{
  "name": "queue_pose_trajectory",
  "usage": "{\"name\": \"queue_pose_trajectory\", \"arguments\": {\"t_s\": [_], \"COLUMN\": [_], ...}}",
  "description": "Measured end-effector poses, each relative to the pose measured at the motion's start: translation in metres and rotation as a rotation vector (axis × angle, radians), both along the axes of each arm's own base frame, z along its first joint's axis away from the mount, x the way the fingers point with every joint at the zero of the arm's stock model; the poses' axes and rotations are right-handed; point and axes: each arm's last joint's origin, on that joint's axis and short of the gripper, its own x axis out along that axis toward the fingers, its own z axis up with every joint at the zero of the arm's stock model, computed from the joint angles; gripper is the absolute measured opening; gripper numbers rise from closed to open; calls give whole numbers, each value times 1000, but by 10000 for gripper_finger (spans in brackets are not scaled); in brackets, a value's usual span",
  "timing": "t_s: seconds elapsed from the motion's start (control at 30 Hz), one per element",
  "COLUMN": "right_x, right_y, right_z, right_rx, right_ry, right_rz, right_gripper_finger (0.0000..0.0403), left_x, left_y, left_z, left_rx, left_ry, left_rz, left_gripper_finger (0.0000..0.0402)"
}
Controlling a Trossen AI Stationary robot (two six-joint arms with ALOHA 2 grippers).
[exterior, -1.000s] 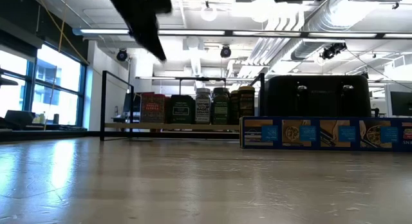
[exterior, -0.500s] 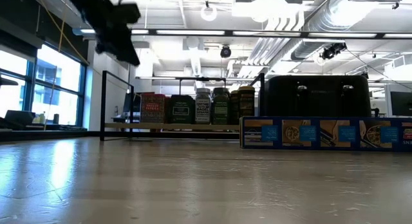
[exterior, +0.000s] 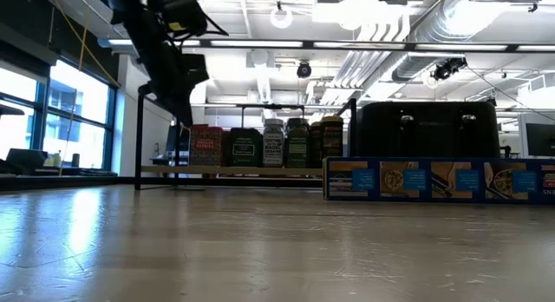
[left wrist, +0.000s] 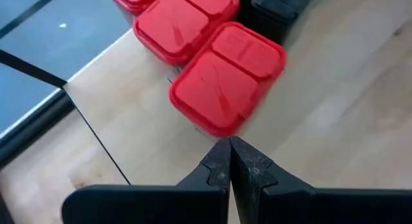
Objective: Shelf spices
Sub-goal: Put the red seasoning can on the shelf aligned with the other red seasoning can, then return to Home Position
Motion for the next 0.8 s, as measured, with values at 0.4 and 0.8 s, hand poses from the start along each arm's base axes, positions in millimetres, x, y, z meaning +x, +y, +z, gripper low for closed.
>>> {"name": "queue_pose_trajectory", "arguments": {"t_s": [0.4, 0.8], "right_x": [0, -10], "right_y": [0, 3], "right_z": [0, 2], "right_rx": [9, -36], "right_ry": [0, 33], "right_rz": [1, 70], "right_gripper_finger": [277, 277], "left_x": [19, -2], "left_y": [18, -24], "left_z": [0, 53], "left_rx": [19, 70], "left_ry": [52, -78], "left_rz": [12, -108], "left_gripper_finger": [0, 0]}}
